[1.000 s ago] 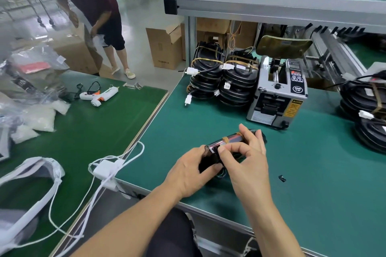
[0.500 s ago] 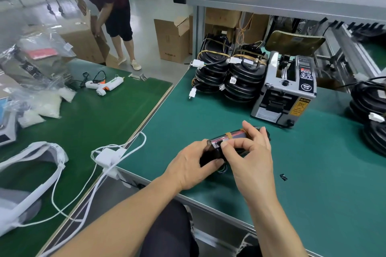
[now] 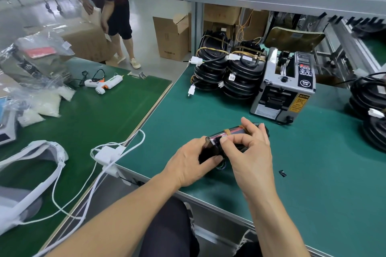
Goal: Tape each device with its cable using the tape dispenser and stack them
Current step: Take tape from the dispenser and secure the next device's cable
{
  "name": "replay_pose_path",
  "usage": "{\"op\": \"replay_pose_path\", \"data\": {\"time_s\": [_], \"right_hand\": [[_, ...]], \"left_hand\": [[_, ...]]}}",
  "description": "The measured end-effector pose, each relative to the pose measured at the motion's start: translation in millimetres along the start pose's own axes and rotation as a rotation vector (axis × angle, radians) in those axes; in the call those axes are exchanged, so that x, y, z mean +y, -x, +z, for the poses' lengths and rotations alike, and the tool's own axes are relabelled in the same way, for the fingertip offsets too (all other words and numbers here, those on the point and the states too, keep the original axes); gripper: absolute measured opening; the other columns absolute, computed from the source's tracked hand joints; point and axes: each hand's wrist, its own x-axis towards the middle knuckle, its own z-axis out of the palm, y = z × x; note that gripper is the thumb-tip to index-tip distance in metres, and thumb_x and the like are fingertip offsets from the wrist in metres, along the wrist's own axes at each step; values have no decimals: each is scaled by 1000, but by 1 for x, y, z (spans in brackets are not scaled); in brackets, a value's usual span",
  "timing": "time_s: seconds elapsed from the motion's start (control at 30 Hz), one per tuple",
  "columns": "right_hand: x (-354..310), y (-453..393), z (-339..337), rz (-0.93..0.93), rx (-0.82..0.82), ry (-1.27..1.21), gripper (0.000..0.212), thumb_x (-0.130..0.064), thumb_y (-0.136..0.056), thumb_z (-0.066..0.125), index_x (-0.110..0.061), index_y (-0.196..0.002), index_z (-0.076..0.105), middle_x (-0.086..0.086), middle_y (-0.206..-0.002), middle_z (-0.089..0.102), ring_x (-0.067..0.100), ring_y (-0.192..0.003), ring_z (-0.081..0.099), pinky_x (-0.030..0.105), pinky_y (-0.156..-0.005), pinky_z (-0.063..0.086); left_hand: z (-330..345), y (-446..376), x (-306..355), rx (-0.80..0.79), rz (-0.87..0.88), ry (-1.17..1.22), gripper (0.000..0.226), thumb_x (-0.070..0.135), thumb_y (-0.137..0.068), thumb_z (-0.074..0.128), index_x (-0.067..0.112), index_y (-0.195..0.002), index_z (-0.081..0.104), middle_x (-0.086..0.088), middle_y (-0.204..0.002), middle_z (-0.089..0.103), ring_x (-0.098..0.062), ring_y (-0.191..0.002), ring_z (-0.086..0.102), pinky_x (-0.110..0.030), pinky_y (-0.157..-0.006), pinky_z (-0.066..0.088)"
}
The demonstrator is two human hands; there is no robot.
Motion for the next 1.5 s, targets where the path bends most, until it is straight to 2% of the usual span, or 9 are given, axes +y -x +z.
{"op": "replay_pose_path", "data": {"time_s": [0.3,0.43,1.17,1.5], "right_hand": [[0,0,1,-7,-3,23,19,-27,-89,77,-43,-78,76,-26,-152,45,-8,-153,6,43,-127,12],[1,0,1,-2,3,27,17,-28,-89,76,-35,-74,78,-27,-152,46,-10,-152,7,43,-127,12],[-3,1,5,8,22,40,21,-22,-87,78,-30,-68,75,-19,-154,46,-4,-154,8,45,-127,12],[-7,4,8,7,35,68,21,-22,-88,76,-32,-70,72,-16,-156,45,-1,-156,7,51,-127,10]], "left_hand": [[0,-1,-1,-8,-6,-10,61,69,-91,54,29,-136,63,6,-114,71,-17,-104,65,-44,-94,55],[2,-1,-2,6,-16,-6,64,72,-89,53,26,-131,64,6,-111,71,-18,-100,65,-45,-93,55],[-1,-1,1,-23,-3,-24,73,73,-90,48,26,-144,60,5,-125,70,-19,-116,64,-44,-101,53],[0,-1,0,-18,-2,-17,69,73,-92,51,27,-142,61,7,-121,70,-17,-112,64,-45,-99,53]]}}
